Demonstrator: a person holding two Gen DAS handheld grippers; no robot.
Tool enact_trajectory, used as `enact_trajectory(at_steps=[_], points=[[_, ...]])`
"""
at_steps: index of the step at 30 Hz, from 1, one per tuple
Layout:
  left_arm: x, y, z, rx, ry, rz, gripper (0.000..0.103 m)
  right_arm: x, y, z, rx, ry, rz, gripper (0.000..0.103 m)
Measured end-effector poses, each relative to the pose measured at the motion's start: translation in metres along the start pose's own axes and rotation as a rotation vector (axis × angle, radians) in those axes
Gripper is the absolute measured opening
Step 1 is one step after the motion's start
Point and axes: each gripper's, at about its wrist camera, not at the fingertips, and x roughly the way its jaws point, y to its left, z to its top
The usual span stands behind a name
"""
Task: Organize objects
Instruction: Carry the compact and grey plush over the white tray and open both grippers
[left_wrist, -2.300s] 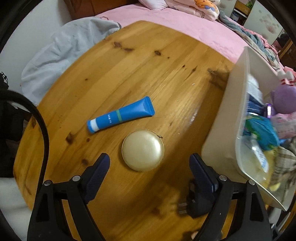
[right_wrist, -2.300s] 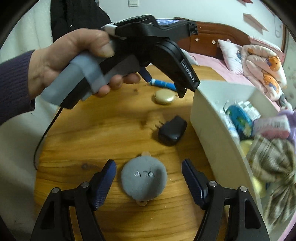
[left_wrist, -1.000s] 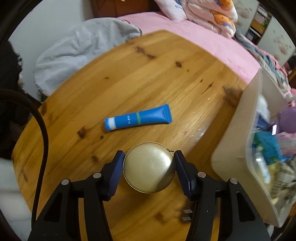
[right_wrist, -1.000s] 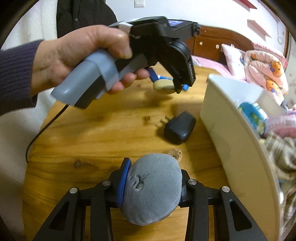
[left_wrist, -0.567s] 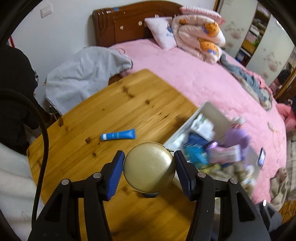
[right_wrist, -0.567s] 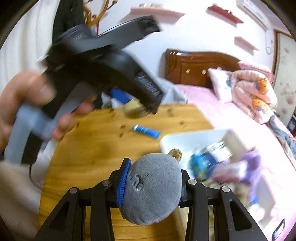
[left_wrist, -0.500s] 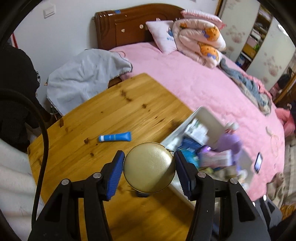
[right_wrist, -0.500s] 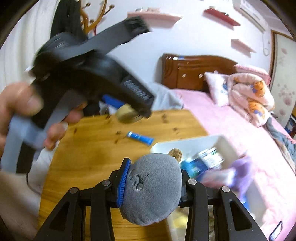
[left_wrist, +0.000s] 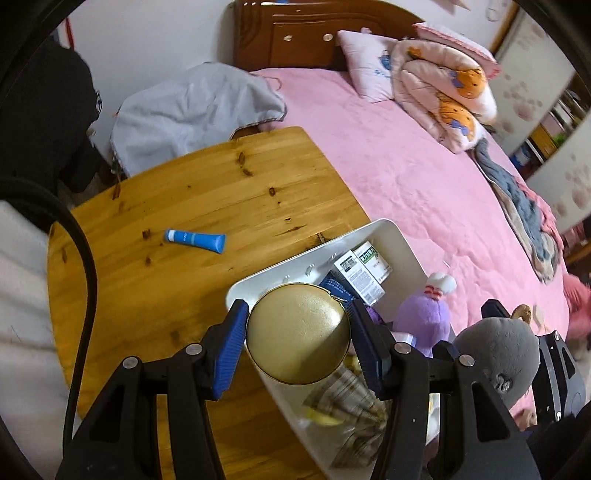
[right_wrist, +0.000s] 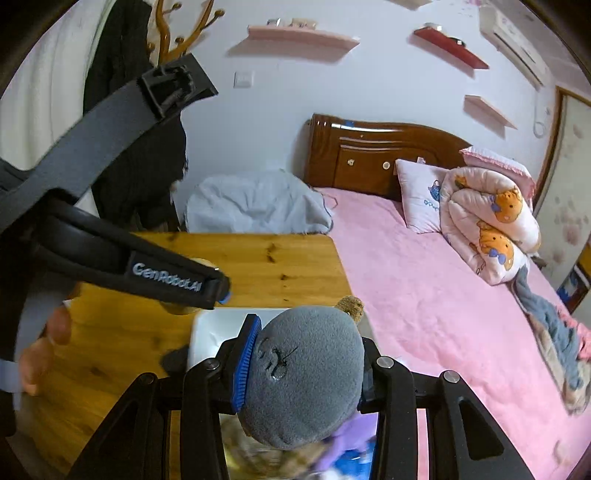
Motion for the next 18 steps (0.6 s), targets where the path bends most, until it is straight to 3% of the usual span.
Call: enact_trajectory(at_steps=[12,15,18], points=[[0.052,-0.027,0.004,-0.045,0.088,0.107,0.059,0.065,-0.039,-0.012,-0.105,0.075,-0.007,0.048],[0.061,-0.029,0.002,-0.060,0.123,0.093,0.059,0.075,-0.042,-0.015,-0.157,0.074,-0.022,0.055],[0.066,-0.031,-0.001,-0.068,0.146,0.089,0.060,0.077,-0.041,-0.020,-0.184,0.073,0.000,0.068]])
